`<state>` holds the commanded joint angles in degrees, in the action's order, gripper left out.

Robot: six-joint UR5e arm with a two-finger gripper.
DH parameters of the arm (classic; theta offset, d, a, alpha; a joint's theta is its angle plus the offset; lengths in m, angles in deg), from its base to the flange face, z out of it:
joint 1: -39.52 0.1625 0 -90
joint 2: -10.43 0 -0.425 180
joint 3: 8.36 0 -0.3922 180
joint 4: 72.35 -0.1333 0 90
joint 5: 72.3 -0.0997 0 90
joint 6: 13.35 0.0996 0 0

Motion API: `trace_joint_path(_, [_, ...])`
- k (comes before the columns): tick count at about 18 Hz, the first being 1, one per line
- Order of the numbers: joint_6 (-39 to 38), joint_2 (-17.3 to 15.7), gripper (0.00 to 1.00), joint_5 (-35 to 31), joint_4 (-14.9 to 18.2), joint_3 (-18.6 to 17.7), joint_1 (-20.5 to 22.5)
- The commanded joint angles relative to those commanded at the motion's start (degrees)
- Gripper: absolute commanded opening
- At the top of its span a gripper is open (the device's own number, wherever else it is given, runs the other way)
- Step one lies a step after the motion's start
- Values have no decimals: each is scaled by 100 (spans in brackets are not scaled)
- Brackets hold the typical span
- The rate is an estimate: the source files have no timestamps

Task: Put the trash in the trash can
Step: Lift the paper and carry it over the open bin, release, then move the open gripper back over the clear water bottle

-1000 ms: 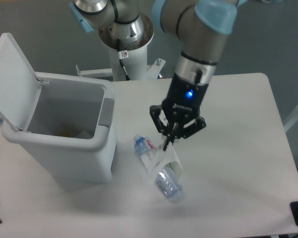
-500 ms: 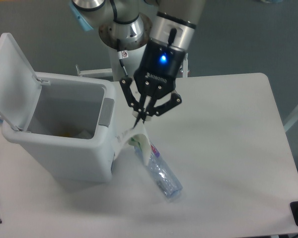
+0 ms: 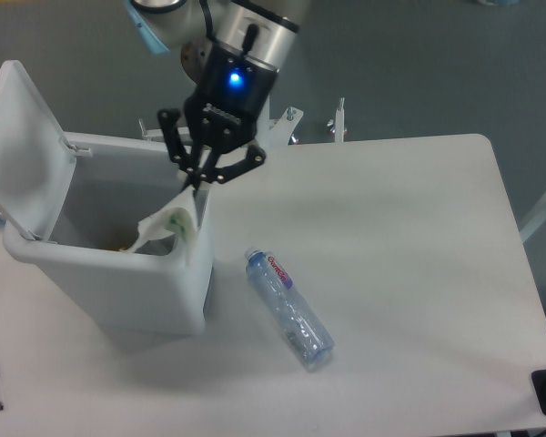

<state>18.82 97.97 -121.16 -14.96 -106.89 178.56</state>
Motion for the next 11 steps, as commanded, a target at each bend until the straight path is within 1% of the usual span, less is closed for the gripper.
trace_joint_path(1, [0,9,16,-9,0,0,0])
trace_joint_path(2, [9,17,22,-9,0,-9,-9])
trace_joint_path(3, [9,35,32,-9,-9,-18,-9])
trace_joint_path(5, [9,62,41,-17,-17,-44,-9])
trace_joint_path(8, [9,62,60,-18,-18,-44,-9])
trace_joint_path(9, [9,70,61,-26,-18,-35,-9])
trace_joint_path(10, [9,70,64,-18,-18,-35,-9])
trace_joint_path(11, [9,62,65,-26,-26,-44,-9])
